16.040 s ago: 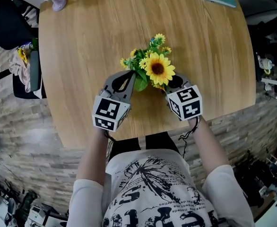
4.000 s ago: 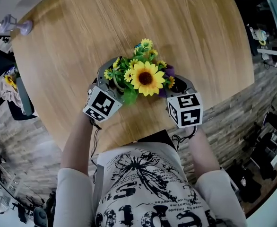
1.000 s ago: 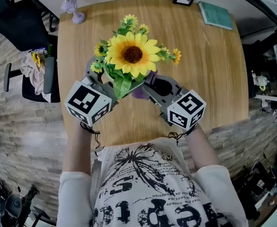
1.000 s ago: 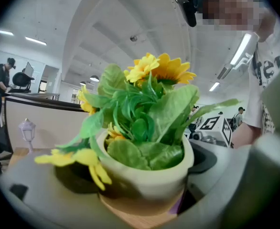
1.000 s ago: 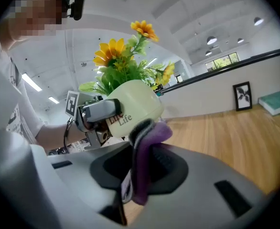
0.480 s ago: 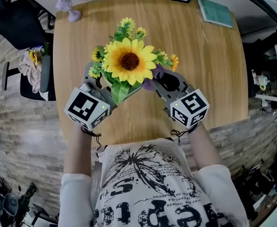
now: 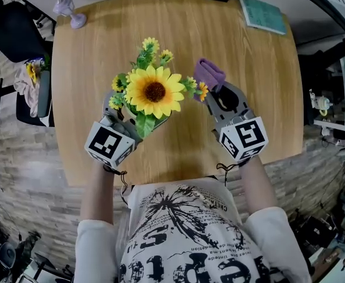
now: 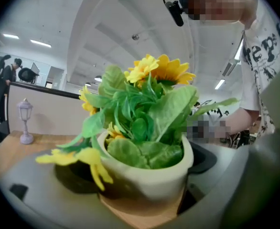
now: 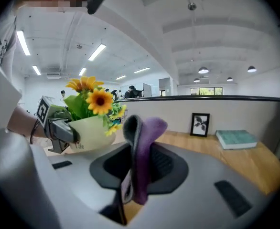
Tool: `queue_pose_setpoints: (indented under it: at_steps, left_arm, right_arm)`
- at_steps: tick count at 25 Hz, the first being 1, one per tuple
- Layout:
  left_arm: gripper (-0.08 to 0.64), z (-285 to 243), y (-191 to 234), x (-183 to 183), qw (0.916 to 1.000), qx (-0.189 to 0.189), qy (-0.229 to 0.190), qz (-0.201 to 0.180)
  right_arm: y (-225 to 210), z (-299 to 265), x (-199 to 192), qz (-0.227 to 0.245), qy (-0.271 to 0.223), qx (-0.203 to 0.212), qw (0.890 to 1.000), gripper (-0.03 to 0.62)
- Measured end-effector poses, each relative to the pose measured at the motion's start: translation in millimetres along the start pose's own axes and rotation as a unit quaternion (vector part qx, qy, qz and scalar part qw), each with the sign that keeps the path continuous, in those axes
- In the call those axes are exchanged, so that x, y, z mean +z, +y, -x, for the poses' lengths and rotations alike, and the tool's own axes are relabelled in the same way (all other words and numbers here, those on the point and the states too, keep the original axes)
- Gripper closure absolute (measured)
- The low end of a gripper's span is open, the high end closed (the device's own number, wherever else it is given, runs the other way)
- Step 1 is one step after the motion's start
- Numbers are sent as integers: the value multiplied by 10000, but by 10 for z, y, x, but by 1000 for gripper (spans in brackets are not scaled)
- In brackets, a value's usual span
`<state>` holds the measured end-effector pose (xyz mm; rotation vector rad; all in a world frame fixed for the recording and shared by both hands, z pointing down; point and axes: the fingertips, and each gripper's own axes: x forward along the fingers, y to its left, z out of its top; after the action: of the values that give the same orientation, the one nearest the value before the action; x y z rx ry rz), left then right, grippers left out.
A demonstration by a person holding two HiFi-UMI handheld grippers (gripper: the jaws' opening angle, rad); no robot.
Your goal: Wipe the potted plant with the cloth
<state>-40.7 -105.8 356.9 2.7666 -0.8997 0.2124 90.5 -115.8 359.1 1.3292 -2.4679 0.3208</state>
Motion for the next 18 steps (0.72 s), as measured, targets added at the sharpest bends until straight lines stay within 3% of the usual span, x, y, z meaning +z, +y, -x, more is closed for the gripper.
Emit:
queue_pose_setpoints:
  at_steps: [3, 8, 12, 18]
  left_arm:
    - [17, -187, -238, -248, 9998, -123, 146, 42]
    - [18, -516, -591, -748, 9955, -432, 723, -429]
    - [18, -607, -587, -1074, 9924, -702, 894, -464]
    - [18, -692, -585, -1373, 9840, -1092, 1190, -752]
  right_arm:
    - [-266, 199, -8, 33, -171, -184, 9997, 514]
    - [-607, 382, -104, -14, -297, -491, 9984, 512]
    - [-606, 196, -288, -53, -162, -500, 9986, 512]
    - [-519, -8, -389, 321, -21, -415, 9986, 512]
